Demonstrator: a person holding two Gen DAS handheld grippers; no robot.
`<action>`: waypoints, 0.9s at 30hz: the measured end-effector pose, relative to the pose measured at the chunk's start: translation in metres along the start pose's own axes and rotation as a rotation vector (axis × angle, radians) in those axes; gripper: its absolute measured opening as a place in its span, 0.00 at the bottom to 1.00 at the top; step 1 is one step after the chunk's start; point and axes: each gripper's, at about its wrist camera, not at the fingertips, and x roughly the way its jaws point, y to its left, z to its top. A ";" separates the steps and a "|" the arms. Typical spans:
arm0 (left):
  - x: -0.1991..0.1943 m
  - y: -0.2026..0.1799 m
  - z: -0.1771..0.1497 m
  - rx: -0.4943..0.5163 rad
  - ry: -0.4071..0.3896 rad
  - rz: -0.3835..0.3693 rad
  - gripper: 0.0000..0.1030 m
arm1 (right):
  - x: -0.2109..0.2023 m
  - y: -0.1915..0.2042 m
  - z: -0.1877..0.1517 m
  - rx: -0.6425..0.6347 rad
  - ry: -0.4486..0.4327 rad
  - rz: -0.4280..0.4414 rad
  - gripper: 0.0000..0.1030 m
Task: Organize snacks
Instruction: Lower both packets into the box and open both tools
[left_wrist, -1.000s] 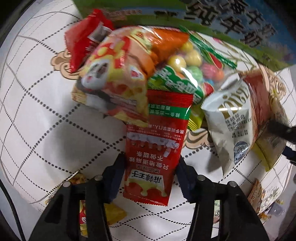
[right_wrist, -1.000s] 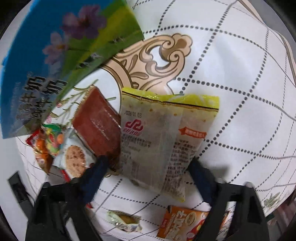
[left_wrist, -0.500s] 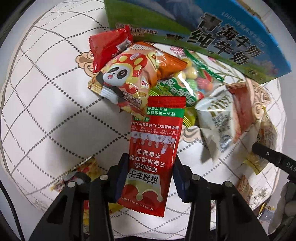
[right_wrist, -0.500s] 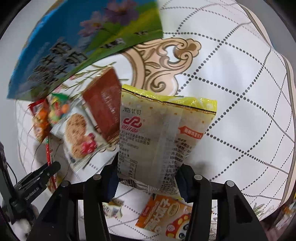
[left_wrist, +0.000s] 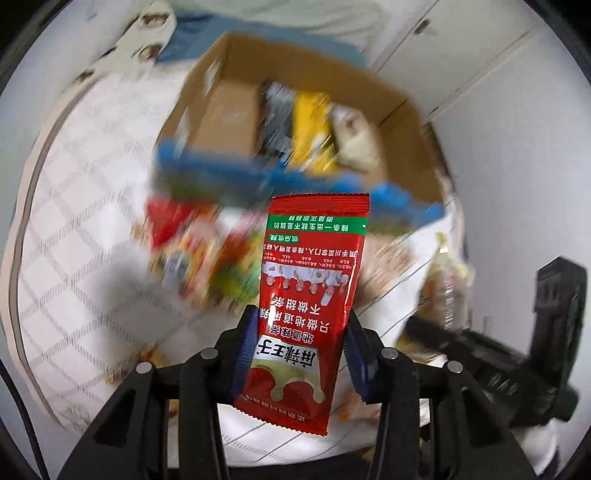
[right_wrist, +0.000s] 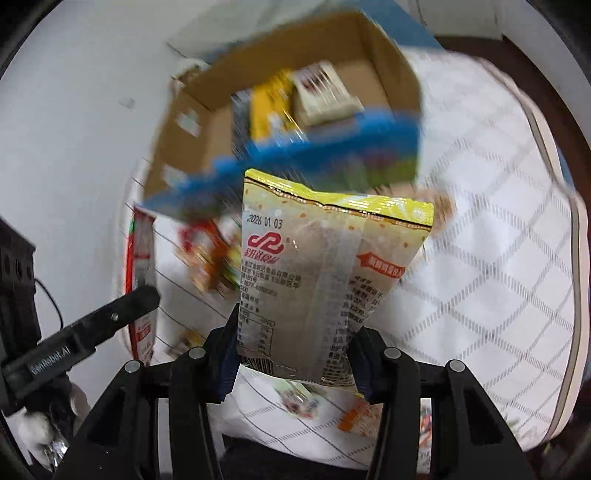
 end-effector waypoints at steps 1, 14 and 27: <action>-0.009 -0.009 0.018 0.008 -0.021 -0.012 0.40 | -0.006 0.006 0.013 -0.012 -0.022 0.002 0.51; 0.039 -0.035 0.200 0.074 -0.050 0.208 0.40 | 0.032 0.025 0.213 -0.147 -0.057 -0.241 0.51; 0.127 0.021 0.265 -0.002 0.139 0.290 0.59 | 0.118 0.006 0.277 -0.157 0.069 -0.388 0.93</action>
